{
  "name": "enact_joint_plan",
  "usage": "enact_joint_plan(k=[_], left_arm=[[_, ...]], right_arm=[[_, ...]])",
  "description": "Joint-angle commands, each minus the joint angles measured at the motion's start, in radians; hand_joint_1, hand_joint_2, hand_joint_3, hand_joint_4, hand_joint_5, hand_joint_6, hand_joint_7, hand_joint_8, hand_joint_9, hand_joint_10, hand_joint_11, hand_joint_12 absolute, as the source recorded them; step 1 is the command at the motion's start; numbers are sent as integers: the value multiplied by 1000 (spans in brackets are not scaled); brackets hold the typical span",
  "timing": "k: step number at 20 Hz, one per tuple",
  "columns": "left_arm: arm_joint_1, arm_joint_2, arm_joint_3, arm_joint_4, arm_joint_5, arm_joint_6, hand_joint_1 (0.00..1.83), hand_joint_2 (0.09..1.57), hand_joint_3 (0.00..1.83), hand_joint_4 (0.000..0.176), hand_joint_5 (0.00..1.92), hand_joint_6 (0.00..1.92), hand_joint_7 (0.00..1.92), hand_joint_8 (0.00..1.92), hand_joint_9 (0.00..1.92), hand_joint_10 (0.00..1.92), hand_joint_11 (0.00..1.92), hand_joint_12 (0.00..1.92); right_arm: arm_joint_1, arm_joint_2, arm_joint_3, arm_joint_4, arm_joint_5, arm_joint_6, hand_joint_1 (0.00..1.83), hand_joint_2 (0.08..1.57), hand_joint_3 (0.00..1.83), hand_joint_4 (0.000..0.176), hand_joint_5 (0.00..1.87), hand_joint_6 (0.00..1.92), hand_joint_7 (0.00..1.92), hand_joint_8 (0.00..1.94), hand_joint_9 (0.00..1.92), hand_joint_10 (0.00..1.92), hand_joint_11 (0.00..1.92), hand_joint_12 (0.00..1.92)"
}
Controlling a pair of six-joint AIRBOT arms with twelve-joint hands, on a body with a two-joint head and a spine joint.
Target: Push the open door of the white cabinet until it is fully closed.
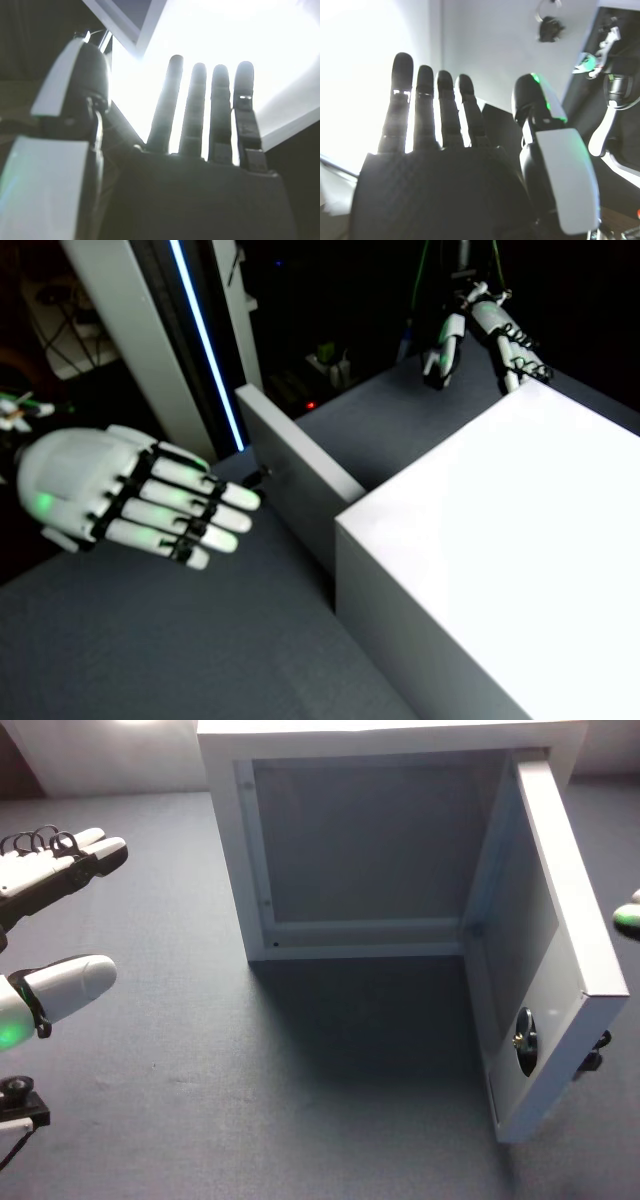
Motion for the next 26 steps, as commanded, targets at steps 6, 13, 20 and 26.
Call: enact_joint_plan(k=[6,13,20,26], left_arm=[[0,-1,7,-23,-127,-8,329,1320,0,0,200,0,134,1,136,1,0,655],[1,-1,9,-28,-131,-8,344,1324,0,0,208,2,133,1,133,2,0,685],[11,-1,10,-43,-145,-8,394,1310,0,0,223,0,132,1,132,0,0,637],[16,-1,10,-51,-154,-8,366,1320,1,0,208,0,116,0,105,1,0,595]], right_arm=[[58,-7,10,-57,84,22,376,1349,0,0,299,32,318,8,135,580,0,1388],[189,-79,55,-168,-32,64,342,1363,3,0,285,7,268,2,79,570,0,1235],[312,-173,111,-251,-130,101,316,1378,3,0,216,0,250,0,7,670,0,1419],[379,-233,144,-283,-162,110,389,1345,0,0,171,25,215,9,0,673,0,1548]])
